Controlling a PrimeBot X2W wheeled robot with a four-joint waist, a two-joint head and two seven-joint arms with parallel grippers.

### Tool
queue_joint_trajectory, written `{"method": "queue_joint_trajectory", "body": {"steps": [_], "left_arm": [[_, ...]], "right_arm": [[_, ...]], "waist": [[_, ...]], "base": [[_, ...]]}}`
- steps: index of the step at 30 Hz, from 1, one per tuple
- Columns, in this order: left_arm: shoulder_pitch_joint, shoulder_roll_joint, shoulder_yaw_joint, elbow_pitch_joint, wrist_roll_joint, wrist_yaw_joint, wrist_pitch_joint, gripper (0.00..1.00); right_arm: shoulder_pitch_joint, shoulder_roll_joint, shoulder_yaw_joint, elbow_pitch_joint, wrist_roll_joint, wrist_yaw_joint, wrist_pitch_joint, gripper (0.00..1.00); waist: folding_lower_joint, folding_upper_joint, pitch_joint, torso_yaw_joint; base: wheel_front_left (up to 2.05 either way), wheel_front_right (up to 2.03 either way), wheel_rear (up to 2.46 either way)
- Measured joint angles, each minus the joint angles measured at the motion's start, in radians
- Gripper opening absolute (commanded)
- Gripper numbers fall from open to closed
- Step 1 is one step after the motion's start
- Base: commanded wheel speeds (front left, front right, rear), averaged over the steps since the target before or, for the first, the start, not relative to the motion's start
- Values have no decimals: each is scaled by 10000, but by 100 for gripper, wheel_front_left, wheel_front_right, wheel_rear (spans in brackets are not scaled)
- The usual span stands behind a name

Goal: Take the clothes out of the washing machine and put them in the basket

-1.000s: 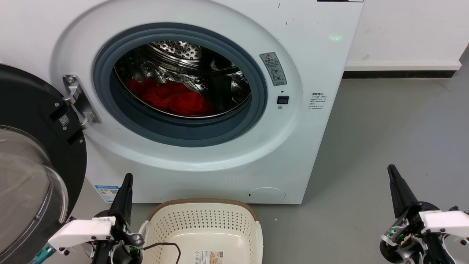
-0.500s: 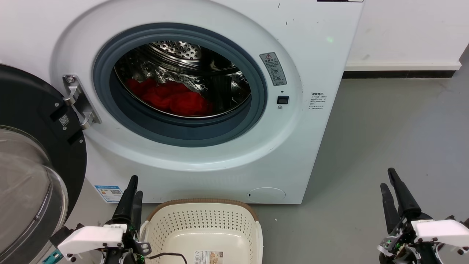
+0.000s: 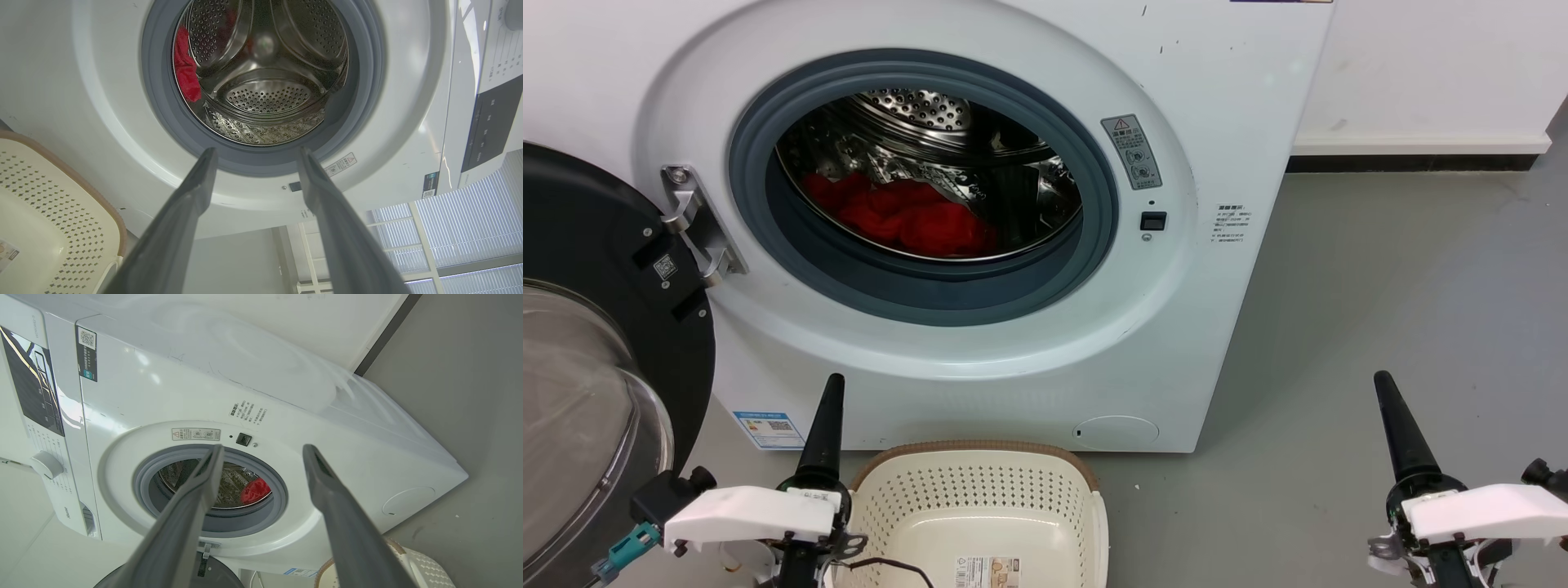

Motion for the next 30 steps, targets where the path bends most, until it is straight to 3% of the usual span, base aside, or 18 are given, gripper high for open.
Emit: {"method": "queue_joint_trajectory", "body": {"steps": [17, 30], "left_arm": [[-24, 23, -313, -282, 3427, 178, -640, 100], [-38, 92, -571, -403, 5298, 270, -1053, 100]], "right_arm": [[198, 2, 276, -426, -3423, 2, -449, 100], [271, 2, 374, -694, -5375, 2, -625, 100]], "waist": [[0, 0, 39, 27], [0, 0, 72, 64]], "base": [[0, 0, 0], [0, 0, 0]]}}
